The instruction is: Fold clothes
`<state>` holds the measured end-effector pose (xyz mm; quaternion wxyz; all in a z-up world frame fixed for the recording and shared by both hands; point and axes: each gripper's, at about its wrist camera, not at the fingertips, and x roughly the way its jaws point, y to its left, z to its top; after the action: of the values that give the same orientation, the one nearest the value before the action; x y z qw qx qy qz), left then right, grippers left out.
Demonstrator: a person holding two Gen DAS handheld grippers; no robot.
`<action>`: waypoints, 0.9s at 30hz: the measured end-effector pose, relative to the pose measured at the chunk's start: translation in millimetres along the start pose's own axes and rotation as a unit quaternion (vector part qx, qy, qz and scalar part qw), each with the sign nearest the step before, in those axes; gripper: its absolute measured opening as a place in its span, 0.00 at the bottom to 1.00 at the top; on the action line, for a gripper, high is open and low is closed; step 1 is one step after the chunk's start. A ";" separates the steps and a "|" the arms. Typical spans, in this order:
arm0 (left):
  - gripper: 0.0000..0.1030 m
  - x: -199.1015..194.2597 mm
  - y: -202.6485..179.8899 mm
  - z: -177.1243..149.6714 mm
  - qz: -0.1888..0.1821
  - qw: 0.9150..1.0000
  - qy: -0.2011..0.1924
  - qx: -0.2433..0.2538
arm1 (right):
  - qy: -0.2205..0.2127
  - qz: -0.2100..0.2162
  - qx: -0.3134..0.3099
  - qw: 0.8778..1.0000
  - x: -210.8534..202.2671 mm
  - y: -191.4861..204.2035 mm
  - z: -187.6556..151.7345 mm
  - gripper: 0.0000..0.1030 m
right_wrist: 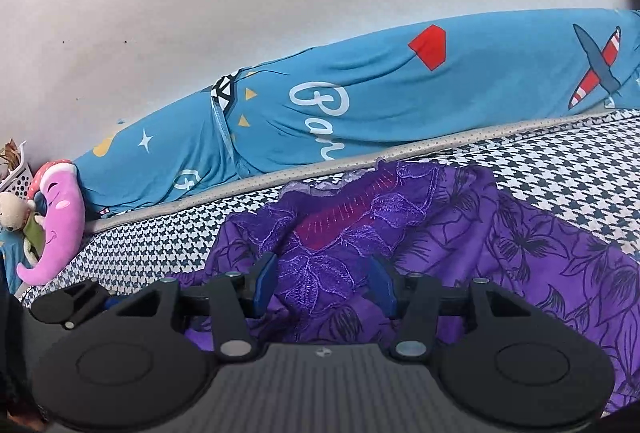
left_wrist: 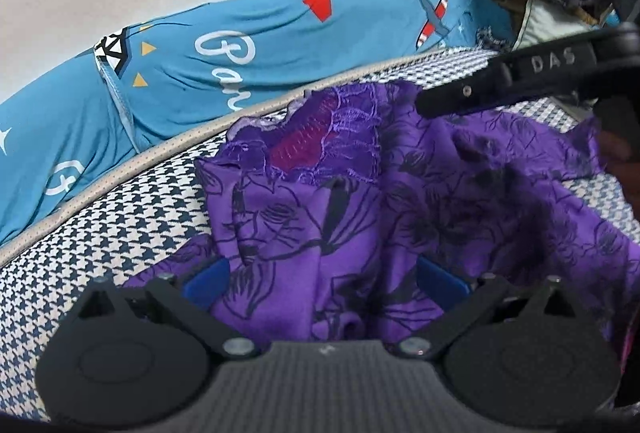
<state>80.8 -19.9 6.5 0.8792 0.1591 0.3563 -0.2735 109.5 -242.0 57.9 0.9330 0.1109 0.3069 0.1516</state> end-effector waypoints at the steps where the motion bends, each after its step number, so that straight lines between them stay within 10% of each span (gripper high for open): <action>1: 0.95 2.3 -1.7 -0.5 0.003 1.000 0.003 0.003 | 0.000 -0.001 0.002 1.000 0.7 -0.5 0.0 0.49; 9: 0.22 6.1 0.4 -9.3 0.031 0.999 0.031 -0.002 | -0.005 -0.012 0.007 1.000 3.9 -1.1 1.1 0.49; 16: 0.15 -30.9 39.8 -5.7 0.133 0.990 -0.021 -0.052 | -0.011 -0.021 0.016 1.000 7.7 -0.4 2.6 0.49; 21: 0.14 -46.1 102.1 -5.0 0.284 0.949 -0.041 -0.127 | -0.010 -0.023 0.022 0.999 14.7 3.6 3.5 0.49; 27: 0.21 -37.4 179.4 -23.4 0.434 0.872 0.006 -0.225 | -0.002 -0.024 0.016 1.000 27.6 8.6 5.6 0.49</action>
<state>152.5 148.4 32.2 0.9192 0.0978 0.3086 0.2243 132.1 -224.9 50.0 0.9352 0.1188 0.3096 0.1240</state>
